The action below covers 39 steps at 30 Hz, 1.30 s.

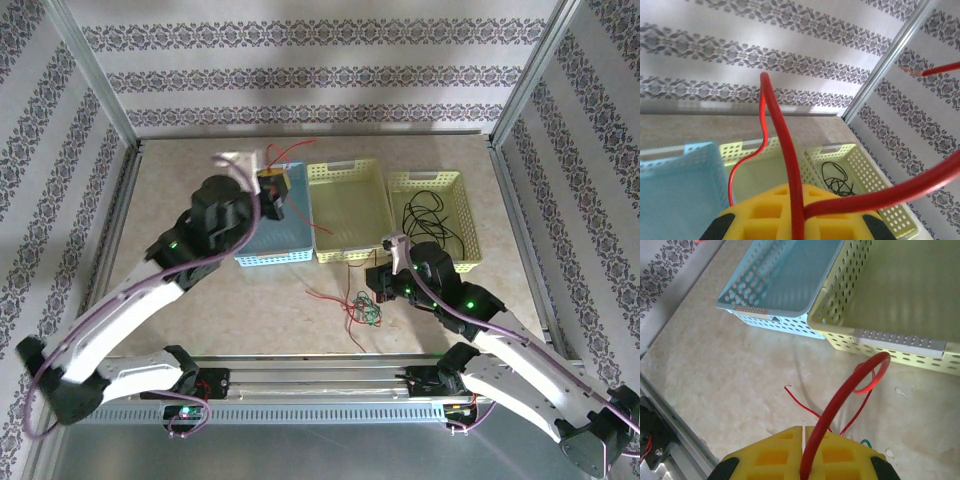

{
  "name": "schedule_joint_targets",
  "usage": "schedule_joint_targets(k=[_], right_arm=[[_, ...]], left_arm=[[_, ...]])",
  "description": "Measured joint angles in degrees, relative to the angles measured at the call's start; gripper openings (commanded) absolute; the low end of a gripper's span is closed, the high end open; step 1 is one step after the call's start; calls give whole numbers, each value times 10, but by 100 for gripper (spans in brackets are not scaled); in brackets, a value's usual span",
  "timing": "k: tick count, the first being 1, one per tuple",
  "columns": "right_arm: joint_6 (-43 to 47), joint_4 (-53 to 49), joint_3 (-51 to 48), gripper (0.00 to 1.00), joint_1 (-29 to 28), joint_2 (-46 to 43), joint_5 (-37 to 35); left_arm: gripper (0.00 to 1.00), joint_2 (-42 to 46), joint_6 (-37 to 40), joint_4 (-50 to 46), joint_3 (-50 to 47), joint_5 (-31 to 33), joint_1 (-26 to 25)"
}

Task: Untangle the cables

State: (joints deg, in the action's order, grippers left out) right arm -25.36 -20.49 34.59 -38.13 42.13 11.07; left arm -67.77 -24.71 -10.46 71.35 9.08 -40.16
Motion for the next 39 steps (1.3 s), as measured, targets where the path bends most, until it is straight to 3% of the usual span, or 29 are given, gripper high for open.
schedule_joint_targets(k=[11,12,17,20,26,31,35,39], right_arm=[[0,-3,-3,0,0,-21,0],[0,-4,-3,0,0,-21,0],[0,-11,-3,0,0,-24,-1],[0,-14,-3,0,0,-24,-1],[0,-16,-3,0,3,-26,0],[-2,-15,-8,0,38,-27,22],[-11,-11,-24,0,87,-27,56],[-25,-9,-33,0,130,-22,89]], left_arm=[[0,-329,4,54,97,-67,24],[4,-350,3,55,102,-72,24],[82,-428,-2,53,123,-87,24],[99,-421,-1,52,122,-86,23],[99,-301,32,66,43,-77,-1],[94,-194,49,107,-91,-165,-23],[93,-197,56,122,-168,-233,-42],[87,-243,77,125,-174,-285,-86]])
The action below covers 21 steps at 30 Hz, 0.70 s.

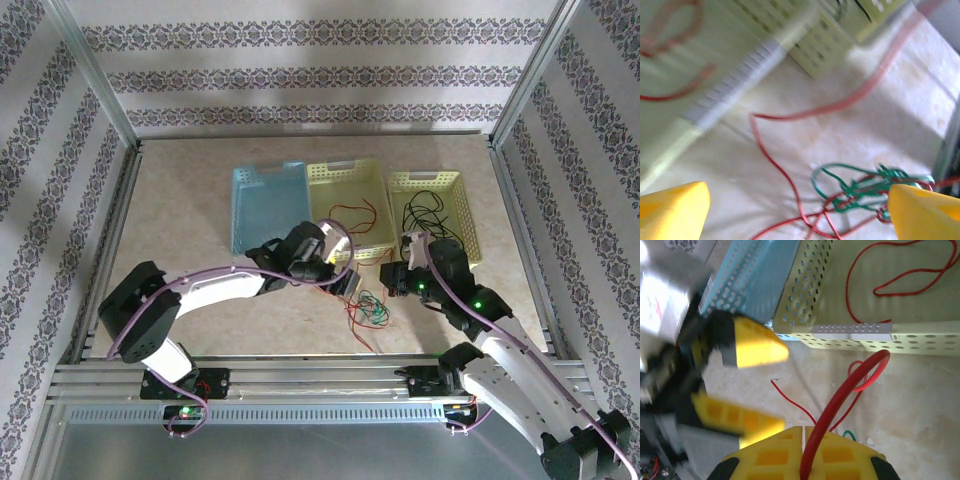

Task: Untangle the cables

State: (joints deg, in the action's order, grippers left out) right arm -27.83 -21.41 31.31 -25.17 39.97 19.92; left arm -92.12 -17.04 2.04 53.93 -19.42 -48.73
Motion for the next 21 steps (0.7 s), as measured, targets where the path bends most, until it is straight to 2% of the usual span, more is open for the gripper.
schedule_joint_targets(k=[3,5,10,13,16,21], right_arm=[[-10,5,-3,0,28,8,23],[-19,8,-8,0,46,12,38],[-37,15,-19,0,78,14,70],[-46,20,-25,0,92,14,84],[-54,19,-32,0,105,14,90],[-70,19,-38,0,125,13,90]], left_arm=[[78,-41,21,-2,20,-25,-28],[76,-70,32,-2,42,-39,-40],[72,-116,47,2,82,-57,-49],[66,-141,51,10,94,-60,-49],[50,-167,50,21,107,-72,-48],[10,-183,53,35,116,-80,-48]])
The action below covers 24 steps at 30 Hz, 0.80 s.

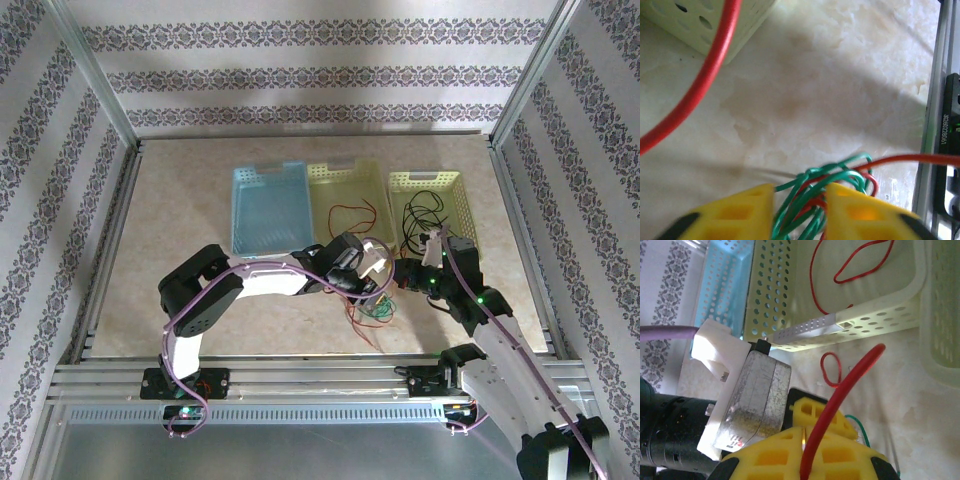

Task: Untangle the cables

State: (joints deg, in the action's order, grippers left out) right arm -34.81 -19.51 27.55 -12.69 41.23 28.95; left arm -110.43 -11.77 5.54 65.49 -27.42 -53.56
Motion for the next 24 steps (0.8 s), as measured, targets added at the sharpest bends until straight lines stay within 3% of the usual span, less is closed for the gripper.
schedule_joint_targets(k=[2,7,15,24], right_arm=[[-8,0,0,0,6,-2,-7],[-21,-10,-1,0,19,-28,-50],[-28,-59,4,0,48,-94,-159],[0,-117,80,0,81,-112,-283]], left_arm=[[0,0,7,-3,0,0,0],[0,7,10,8,-21,28,-1],[0,83,4,21,-111,127,0],[0,125,-33,31,-165,219,7]])
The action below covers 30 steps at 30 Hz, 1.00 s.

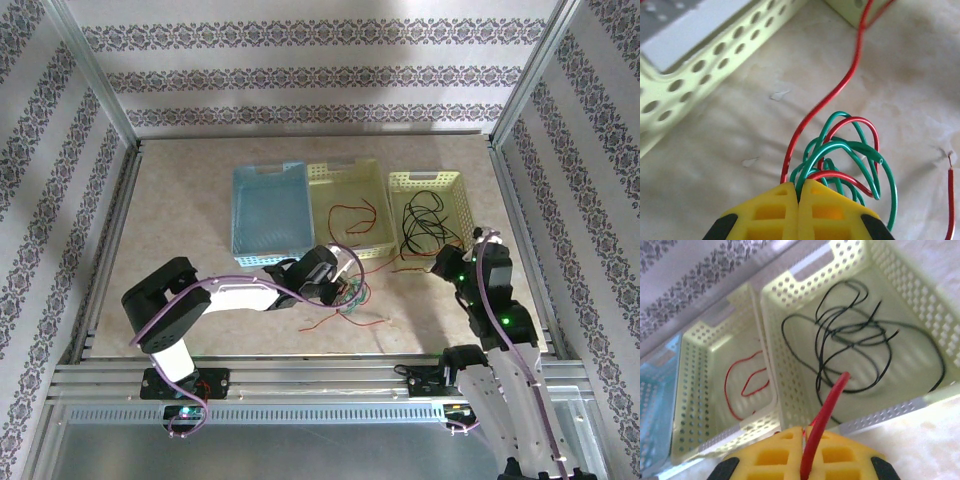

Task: Untangle the cables

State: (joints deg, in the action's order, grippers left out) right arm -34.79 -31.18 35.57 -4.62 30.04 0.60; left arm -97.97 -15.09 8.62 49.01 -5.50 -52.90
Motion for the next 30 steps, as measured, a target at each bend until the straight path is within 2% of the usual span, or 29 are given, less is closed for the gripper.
schedule_joint_targets(k=[5,8,13,19,24,30], right_arm=[[18,-13,27,0,0,5,-45],[33,-14,40,0,4,5,-38],[64,-11,90,0,4,4,-2],[95,13,198,0,4,16,42],[99,53,303,0,4,88,120],[90,79,371,0,4,192,193]], left_arm=[[0,13,-13,3,-18,22,6],[0,21,-19,3,-25,28,6],[0,31,-21,3,-34,32,8],[0,31,-29,8,-39,45,9],[0,31,-39,22,-48,52,9],[0,31,-52,29,-54,61,9]])
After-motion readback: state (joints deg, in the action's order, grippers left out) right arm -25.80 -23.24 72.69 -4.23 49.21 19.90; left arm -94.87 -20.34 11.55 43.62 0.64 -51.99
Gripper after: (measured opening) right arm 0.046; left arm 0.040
